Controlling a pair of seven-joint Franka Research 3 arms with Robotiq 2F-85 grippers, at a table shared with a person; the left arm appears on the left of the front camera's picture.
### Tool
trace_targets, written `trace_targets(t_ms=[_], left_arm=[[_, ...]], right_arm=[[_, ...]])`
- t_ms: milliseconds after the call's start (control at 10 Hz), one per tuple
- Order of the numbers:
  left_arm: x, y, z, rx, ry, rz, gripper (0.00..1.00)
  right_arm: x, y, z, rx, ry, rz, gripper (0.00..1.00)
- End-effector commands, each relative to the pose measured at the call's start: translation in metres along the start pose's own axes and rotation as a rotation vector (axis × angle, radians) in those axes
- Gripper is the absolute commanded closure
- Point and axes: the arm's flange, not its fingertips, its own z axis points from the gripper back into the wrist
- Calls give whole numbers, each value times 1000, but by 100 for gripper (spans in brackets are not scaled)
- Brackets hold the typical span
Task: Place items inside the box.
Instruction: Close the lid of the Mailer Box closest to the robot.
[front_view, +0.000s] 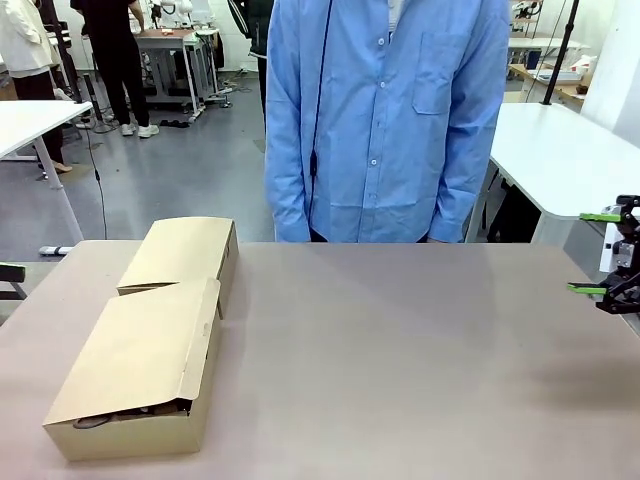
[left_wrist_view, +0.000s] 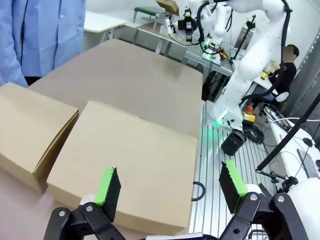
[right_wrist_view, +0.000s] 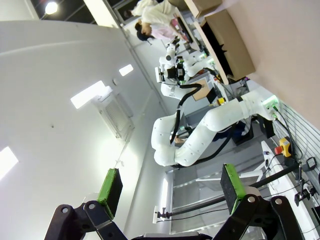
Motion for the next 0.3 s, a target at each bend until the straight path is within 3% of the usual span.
trace_targets(t_ms=[0, 200], left_arm=[[-4, -1, 3, 6, -2, -11, 0], [-4, -1, 3, 6, -2, -11, 0]], right_arm=[[-2, 6, 0, -5, 11, -18, 0], [-2, 6, 0, -5, 11, -18, 0]])
